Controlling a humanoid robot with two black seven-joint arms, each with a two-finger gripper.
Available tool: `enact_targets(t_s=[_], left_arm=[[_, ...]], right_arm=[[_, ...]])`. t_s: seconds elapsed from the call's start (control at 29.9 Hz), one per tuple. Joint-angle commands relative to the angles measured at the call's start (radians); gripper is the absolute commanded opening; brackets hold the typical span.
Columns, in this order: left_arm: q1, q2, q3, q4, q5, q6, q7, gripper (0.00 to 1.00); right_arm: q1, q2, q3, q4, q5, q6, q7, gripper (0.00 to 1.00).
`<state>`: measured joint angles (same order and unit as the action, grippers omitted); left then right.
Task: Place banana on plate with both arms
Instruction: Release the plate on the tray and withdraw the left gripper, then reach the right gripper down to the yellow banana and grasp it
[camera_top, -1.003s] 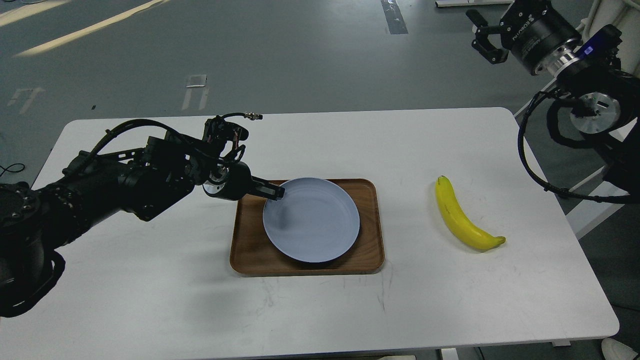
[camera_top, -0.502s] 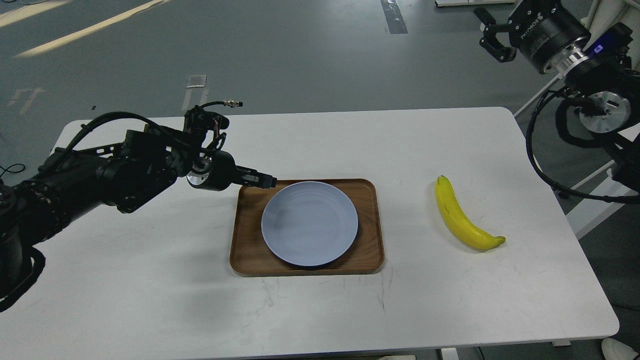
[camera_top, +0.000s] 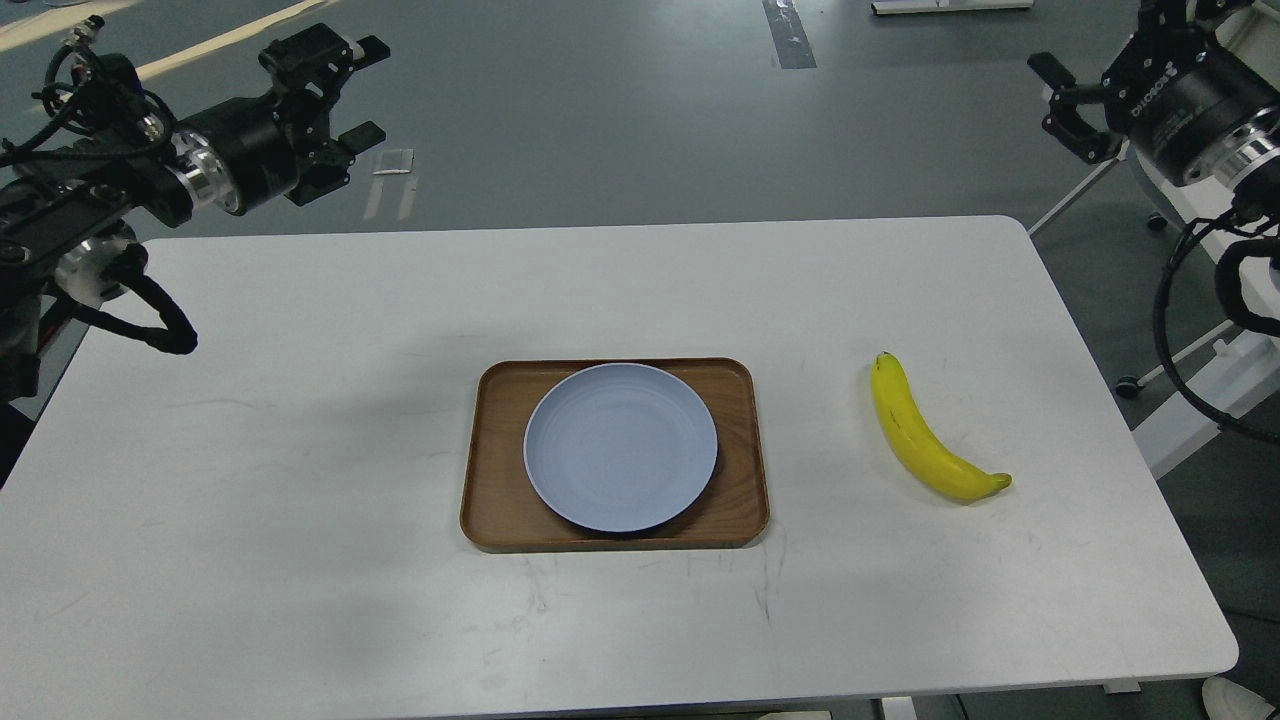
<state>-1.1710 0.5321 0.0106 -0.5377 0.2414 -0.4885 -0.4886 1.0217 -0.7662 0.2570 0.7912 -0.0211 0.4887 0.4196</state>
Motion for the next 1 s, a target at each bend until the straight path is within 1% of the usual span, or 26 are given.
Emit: enact_targets(t_s=[0.0, 0.1, 0.17, 0.23, 0.27, 0.33, 0.37, 0.43, 0.47, 0.53, 0.57, 0.64, 0.67, 0.74, 0.8, 0.87, 0.9, 0.97], left_arm=[[0.102, 0.037, -0.13, 0.01, -0.024, 0.0, 0.0, 0.98], [0.175, 0.058, -0.25, 0.004, -0.042, 0.0, 0.0, 0.98], [0.218, 0.062, -0.32, 0.004, -0.053, 0.0, 0.0, 0.98], [0.235, 0.062, -0.371, 0.004, -0.053, 0.0, 0.0, 0.98], [0.235, 0.062, -0.371, 0.004, -0.053, 0.0, 0.0, 0.98], [0.235, 0.062, -0.374, 0.004, -0.053, 0.0, 0.0, 0.98], [0.235, 0.06, -0.376, 0.004, -0.053, 0.0, 0.0, 0.98], [0.231, 0.059, -0.379, 0.004, -0.053, 0.0, 0.0, 0.98], [0.231, 0.059, -0.379, 0.004, -0.053, 0.0, 0.0, 0.98], [0.228, 0.055, -0.377, 0.004, -0.053, 0.0, 0.0, 0.98], [0.228, 0.055, -0.379, 0.002, -0.053, 0.0, 0.0, 0.98], [0.228, 0.058, -0.377, 0.002, -0.053, 0.0, 0.0, 0.98], [0.228, 0.059, -0.377, 0.002, -0.053, 0.0, 0.0, 0.98], [0.228, 0.06, -0.376, 0.002, -0.051, 0.0, 0.0, 0.98], [0.228, 0.06, -0.376, 0.002, -0.051, 0.0, 0.0, 0.98], [0.228, 0.06, -0.376, 0.002, -0.051, 0.0, 0.0, 0.98], [0.228, 0.059, -0.374, 0.002, -0.051, 0.0, 0.0, 0.98], [0.226, 0.059, -0.373, 0.002, -0.051, 0.0, 0.0, 0.98]], right_arm=[[-0.046, -0.016, 0.001, 0.02, -0.161, 0.0, 0.002, 1.0], [-0.049, -0.051, -0.001, 0.054, -0.31, 0.0, 0.002, 1.0], [-0.045, -0.085, -0.005, 0.101, -0.465, 0.0, 0.004, 1.0], [-0.025, -0.135, -0.019, 0.173, -0.702, 0.0, 0.002, 1.0], [-0.025, -0.136, -0.019, 0.174, -0.703, 0.0, 0.002, 1.0], [0.006, -0.153, -0.028, 0.206, -0.933, 0.0, 0.004, 1.0], [0.011, -0.153, -0.035, 0.209, -0.989, 0.0, 0.002, 1.0], [0.041, -0.128, -0.088, 0.221, -1.187, 0.0, 0.004, 1.0], [0.041, -0.128, -0.088, 0.221, -1.188, 0.0, 0.004, 1.0], [0.102, -0.085, -0.195, 0.223, -1.334, 0.0, 0.004, 1.0], [0.121, -0.073, -0.231, 0.223, -1.362, 0.0, 0.004, 1.0], [0.19, -0.01, -0.359, 0.215, -1.424, 0.0, 0.004, 1.0], [0.19, -0.01, -0.36, 0.215, -1.424, 0.0, 0.004, 1.0], [0.231, 0.06, -0.465, 0.191, -1.444, 0.0, 0.004, 1.0], [0.242, 0.114, -0.51, 0.163, -1.45, 0.0, 0.004, 1.0], [0.242, 0.114, -0.51, 0.163, -1.45, 0.0, 0.004, 1.0], [0.242, 0.174, -0.56, 0.105, -1.464, 0.0, 0.004, 1.0], [0.242, 0.192, -0.585, 0.102, -1.476, 0.0, 0.004, 1.0]])
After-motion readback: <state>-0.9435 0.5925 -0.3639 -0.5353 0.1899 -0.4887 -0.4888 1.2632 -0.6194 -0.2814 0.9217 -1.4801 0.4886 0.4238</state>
